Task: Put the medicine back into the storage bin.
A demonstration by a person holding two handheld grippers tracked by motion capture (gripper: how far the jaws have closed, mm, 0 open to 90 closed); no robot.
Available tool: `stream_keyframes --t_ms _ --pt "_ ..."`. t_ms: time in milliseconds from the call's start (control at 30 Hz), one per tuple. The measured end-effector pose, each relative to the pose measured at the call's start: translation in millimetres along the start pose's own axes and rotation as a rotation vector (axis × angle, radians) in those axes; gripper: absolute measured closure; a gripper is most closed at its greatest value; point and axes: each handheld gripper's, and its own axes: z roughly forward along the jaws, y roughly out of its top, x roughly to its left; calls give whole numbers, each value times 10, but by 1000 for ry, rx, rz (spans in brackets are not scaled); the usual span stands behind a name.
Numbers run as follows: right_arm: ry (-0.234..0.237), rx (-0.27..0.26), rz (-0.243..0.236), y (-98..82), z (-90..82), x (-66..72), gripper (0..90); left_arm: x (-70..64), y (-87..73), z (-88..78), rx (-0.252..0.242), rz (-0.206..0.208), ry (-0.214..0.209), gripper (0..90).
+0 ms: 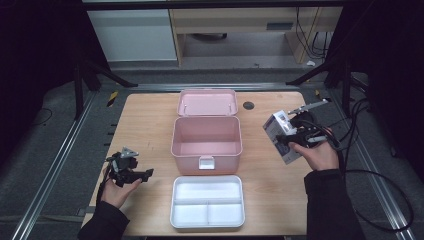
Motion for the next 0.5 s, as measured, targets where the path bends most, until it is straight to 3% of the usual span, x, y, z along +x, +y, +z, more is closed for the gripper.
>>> stream_keyframes --t_ms 500 --pt "39 -41 -52 581 18 250 566 -11 10 -3 -2 2 -5 287"
